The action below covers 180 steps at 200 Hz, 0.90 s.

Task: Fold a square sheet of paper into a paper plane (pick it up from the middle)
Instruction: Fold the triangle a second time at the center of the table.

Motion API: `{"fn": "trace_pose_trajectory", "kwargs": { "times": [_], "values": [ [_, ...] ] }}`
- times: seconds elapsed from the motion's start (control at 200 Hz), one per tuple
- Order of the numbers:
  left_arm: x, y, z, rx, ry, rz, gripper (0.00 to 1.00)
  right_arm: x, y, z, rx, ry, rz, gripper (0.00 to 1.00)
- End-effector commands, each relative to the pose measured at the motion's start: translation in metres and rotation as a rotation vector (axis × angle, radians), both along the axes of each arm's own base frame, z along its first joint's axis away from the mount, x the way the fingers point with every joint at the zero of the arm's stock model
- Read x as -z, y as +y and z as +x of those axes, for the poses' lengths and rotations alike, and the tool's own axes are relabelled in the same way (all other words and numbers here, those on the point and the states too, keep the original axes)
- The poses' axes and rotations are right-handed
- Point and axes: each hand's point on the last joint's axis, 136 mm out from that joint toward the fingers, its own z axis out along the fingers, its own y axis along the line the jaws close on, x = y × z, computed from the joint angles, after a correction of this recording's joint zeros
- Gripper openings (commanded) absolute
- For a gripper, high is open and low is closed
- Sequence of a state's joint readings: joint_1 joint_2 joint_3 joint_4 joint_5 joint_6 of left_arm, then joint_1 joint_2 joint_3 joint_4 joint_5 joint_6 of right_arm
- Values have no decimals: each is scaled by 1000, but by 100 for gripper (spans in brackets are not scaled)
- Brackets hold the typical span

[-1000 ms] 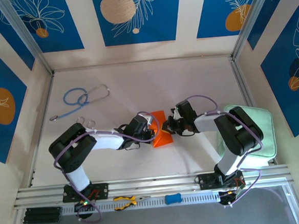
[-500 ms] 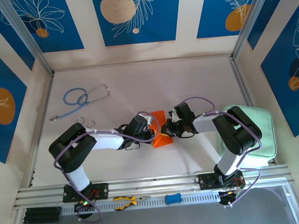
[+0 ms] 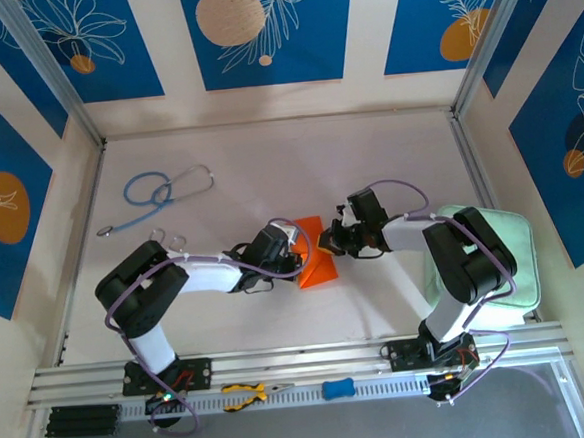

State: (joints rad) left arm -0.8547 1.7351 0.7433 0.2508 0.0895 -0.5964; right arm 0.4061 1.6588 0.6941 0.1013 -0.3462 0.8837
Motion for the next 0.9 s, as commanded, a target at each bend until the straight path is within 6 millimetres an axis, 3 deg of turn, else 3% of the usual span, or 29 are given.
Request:
{"fn": "trace_pose_trajectory", "kwargs": {
  "times": [0.0, 0.185, 0.52, 0.76, 0.895],
  "values": [
    [17, 12, -8, 9, 53, 65, 0, 19, -4, -7, 15, 66, -36, 1],
    [18, 13, -9, 9, 54, 66, 0, 45, -22, -12, 101, 108, -59, 1],
    [17, 13, -9, 8, 54, 67, 0, 16, -35, 6, 166, 74, 6, 2],
    [17, 13, -9, 7, 51, 68, 0, -15, -14, -2, 62, -25, 27, 3],
    [16, 12, -9, 9, 52, 64, 0, -10, 1, -12, 12, 9, 47, 3]
  ]
}}
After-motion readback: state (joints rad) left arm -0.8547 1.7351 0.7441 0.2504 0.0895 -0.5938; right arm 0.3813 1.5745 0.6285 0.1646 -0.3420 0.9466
